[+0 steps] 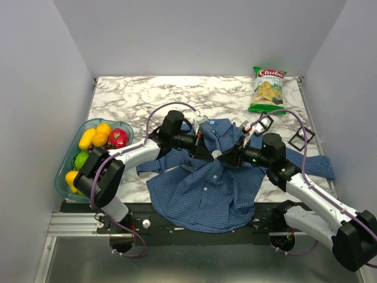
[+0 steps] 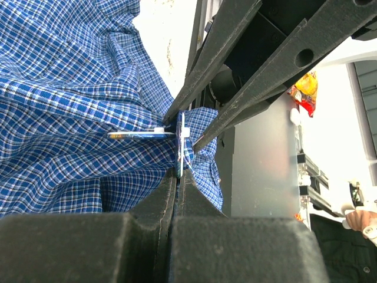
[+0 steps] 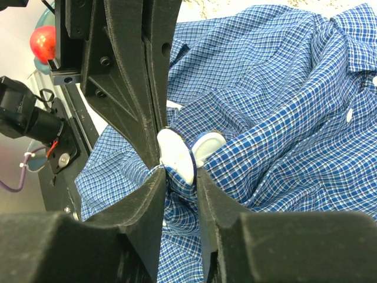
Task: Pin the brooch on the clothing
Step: Pin the brooch to the clothes.
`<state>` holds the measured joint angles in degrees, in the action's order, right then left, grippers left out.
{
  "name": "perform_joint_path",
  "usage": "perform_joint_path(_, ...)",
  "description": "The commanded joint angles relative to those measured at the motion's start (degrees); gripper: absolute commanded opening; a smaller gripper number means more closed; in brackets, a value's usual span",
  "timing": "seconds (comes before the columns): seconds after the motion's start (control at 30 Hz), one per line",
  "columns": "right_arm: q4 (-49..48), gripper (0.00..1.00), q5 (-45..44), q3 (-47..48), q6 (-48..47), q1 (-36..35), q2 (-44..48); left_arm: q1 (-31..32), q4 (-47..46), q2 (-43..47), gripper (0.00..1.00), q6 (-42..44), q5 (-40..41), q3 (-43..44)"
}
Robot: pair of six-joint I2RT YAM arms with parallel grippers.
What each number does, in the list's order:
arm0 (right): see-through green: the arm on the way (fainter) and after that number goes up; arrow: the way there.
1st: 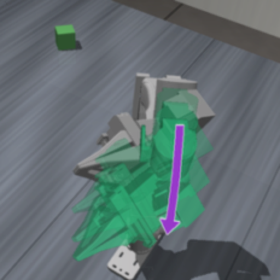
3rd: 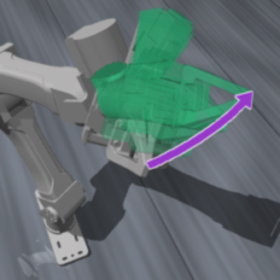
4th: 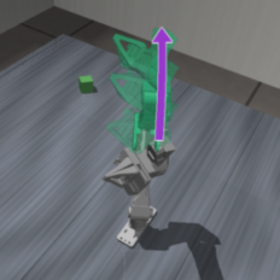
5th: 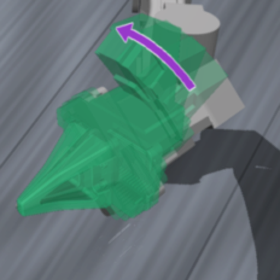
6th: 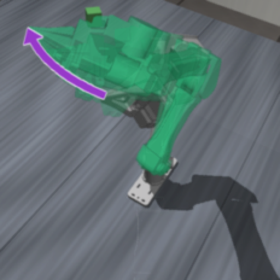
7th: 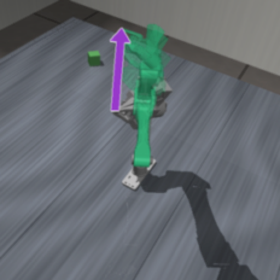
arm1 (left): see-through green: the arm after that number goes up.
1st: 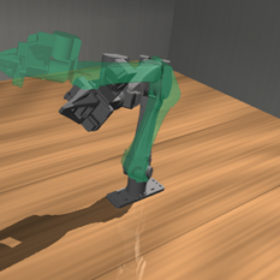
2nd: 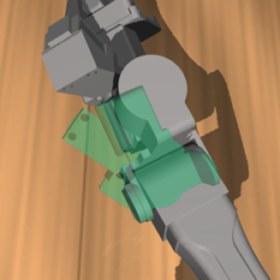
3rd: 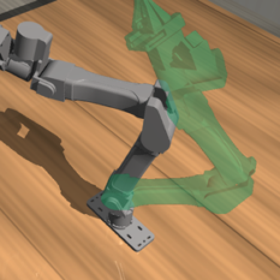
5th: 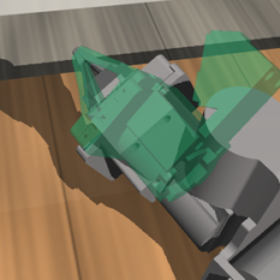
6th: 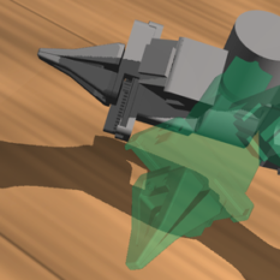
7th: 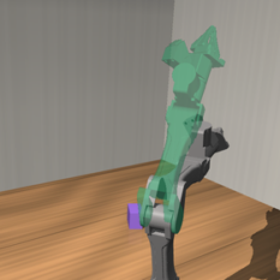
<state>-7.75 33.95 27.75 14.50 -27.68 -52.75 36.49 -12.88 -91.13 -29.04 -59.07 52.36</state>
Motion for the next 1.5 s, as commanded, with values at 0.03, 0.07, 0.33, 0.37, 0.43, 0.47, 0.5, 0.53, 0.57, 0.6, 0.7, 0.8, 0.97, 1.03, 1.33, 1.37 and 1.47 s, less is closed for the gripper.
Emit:
perform_joint_path(0.03,0.0,0.34,0.9,-0.1,-0.2,-0.4,-0.6,0.3,-1.6,0.2,0.00,0.3,-1.6,-0.1)
perform_joint_path(0.07,0.0,0.33,0.8,0.1,-0.1,-0.4,-0.7,0.3,-1.4,0.3,0.00,0.6,-1.4,-0.1)
perform_joint_path(0.33,-0.8,0.33,1.3,0.6,0.7,-0.3,-1.6,0.5,0.3,0.5,0.00,1.7,-0.3,0.3)
perform_joint_path(0.37,-1.0,0.33,1.2,0.8,0.8,-0.4,-1.7,0.7,0.4,0.5,0.00,2.0,-0.3,0.4)
perform_joint_path(0.43,-1.3,0.33,1.6,0.8,1.1,-0.4,-2.2,0.8,0.8,0.5,0.00,2.1,0.1,0.4)
perform_joint_path(0.47,-1.5,0.33,1.6,1.0,1.3,-0.4,-2.3,0.9,0.9,0.4,0.00,2.2,0.3,0.6)
perform_joint_path(0.5,-1.7,0.33,1.8,0.9,1.6,-0.4,-2.6,0.9,1.2,0.4,0.00,2.5,0.3,0.6)
perform_joint_path(0.53,-2.1,0.33,2.0,1.1,1.7,-0.4,-2.7,0.8,1.3,0.5,0.00,2.4,0.4,0.6)
perform_joint_path(0.57,-2.2,0.33,2.0,1.0,1.8,-0.4,-3.0,0.9,1.3,0.4,0.00,2.5,0.5,0.7)
perform_joint_path(0.6,-2.2,0.33,2.0,1.1,1.8,-0.4,-3.1,0.8,1.4,0.4,0.00,2.6,0.6,0.7)
perform_joint_path(0.7,-1.7,0.32,1.6,1.5,1.6,-0.6,-3.4,0.9,1.5,0.4,0.00,2.7,1.0,0.8)
perform_joint_path(0.8,-1.7,0.32,1.6,1.6,1.8,-0.9,-3.5,0.9,1.7,0.3,0.00,2.7,1.1,1.0)
perform_joint_path(0.97,-2.3,0.32,0.9,1.2,2.5,-1.1,-3.4,1.0,1.9,0.3,0.00,2.8,1.8,1.2)
perform_joint_path(1.03,-2.2,0.32,0.4,1.3,2.7,-1.1,-3.8,1.0,2.2,0.2,0.00,3.0,2.0,1.3)
perform_joint_path(1.33,-2.6,0.30,-2.3,2.4,4.5,-1.9,-6.3,1.7,3.9,0.6,0.00,4.7,3.1,1.7)
perform_joint_path(1.37,-2.7,0.30,-2.4,2.6,4.7,-2.0,-6.6,1.6,3.9,0.7,0.00,4.7,3.2,1.7)
perform_joint_path(1.47,-3.1,0.30,-3.7,2.5,5.8,-2.1,-6.9,1.7,3.8,1.0,0.00,4.8,3.5,1.6)
